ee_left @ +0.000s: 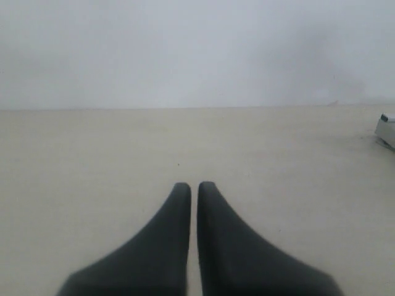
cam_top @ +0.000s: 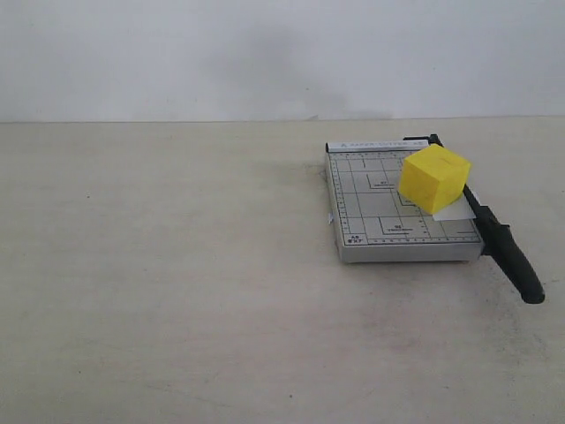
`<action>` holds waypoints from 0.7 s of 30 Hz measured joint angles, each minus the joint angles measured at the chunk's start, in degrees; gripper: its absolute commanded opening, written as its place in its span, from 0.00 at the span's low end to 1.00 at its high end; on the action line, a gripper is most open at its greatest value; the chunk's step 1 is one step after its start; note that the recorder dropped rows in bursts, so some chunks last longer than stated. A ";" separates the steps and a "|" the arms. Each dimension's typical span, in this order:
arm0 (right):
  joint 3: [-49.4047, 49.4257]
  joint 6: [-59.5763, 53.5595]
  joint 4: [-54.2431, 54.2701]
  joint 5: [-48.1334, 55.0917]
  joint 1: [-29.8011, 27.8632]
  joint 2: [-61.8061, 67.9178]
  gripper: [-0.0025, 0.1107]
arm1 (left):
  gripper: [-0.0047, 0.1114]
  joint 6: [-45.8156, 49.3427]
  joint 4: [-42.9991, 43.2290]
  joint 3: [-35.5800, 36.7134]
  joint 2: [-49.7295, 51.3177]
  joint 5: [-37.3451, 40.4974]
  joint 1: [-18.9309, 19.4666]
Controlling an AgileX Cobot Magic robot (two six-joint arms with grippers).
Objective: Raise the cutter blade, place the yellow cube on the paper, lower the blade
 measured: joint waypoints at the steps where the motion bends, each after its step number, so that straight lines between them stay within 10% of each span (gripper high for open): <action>1: 0.00 0.00 0.00 0.11 0.00 0.00 0.02 | 0.08 0.00 0.00 0.00 -1.13 1.17 0.00; 21: 0.00 0.00 0.00 -0.20 0.00 0.00 0.02 | 0.08 -12.33 1.75 0.00 -2.15 11.55 -6.68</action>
